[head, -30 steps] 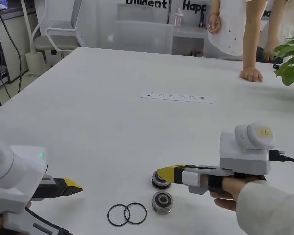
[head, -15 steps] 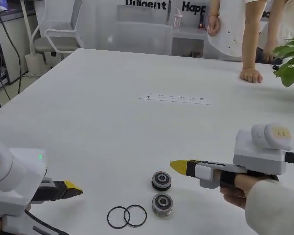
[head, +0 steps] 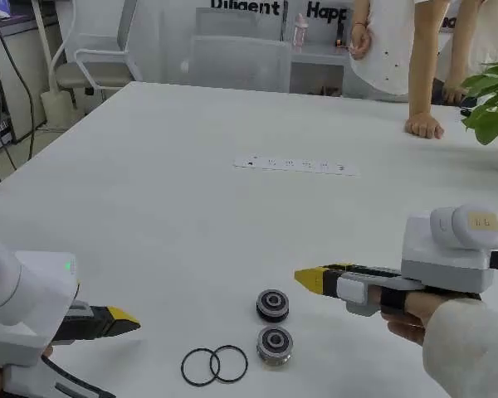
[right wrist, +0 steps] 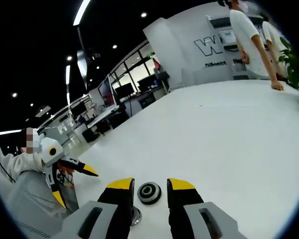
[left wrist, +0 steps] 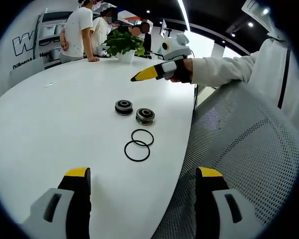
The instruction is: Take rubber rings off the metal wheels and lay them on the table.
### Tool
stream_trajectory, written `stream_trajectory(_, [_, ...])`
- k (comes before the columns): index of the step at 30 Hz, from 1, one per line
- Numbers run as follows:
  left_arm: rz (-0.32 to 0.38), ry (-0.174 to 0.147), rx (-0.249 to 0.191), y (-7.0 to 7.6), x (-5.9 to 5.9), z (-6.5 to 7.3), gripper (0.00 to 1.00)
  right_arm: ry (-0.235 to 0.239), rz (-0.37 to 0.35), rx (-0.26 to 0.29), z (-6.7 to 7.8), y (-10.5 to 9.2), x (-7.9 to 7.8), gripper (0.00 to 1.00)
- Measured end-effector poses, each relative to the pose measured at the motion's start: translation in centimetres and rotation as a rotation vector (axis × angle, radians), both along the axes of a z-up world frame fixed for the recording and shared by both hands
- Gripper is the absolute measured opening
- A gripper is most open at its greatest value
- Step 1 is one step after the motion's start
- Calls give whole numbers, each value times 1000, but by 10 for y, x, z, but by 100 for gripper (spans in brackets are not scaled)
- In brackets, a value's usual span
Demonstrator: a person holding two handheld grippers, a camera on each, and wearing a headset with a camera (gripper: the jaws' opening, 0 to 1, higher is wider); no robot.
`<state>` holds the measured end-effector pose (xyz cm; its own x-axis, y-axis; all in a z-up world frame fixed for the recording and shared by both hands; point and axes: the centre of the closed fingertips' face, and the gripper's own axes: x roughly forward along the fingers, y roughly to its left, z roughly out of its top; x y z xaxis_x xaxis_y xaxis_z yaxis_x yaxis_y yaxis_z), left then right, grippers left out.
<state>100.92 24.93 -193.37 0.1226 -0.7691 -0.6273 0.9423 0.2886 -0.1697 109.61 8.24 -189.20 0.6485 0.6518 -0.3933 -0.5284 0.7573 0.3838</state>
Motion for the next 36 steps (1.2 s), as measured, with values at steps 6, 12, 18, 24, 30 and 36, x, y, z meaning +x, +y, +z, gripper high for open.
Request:
stream_trajectory(6, [0, -1, 2, 0, 0, 0, 84, -6, 31, -50, -5, 2, -2, 25])
stream_trajectory(12, [3, -12, -10, -1, 2, 4, 85, 0, 58, -87, -10, 4, -6, 25])
stream_trajectory(18, [39, -48, -30, 0, 13, 15, 86, 7, 74, -114, -15, 4, -8, 23])
stream_trajectory(24, [37, -76, -57, -5, 17, 32, 87, 12, 87, -124, -17, 6, -10, 23])
stream_trajectory(30, [9, -125, -63, -12, 23, 51, 88, 14, 98, -131, -19, 8, -11, 23])
stream_trajectory(36, [-27, -194, -50, -24, 29, 73, 89, 17, 103, -139, -20, 8, -12, 23])
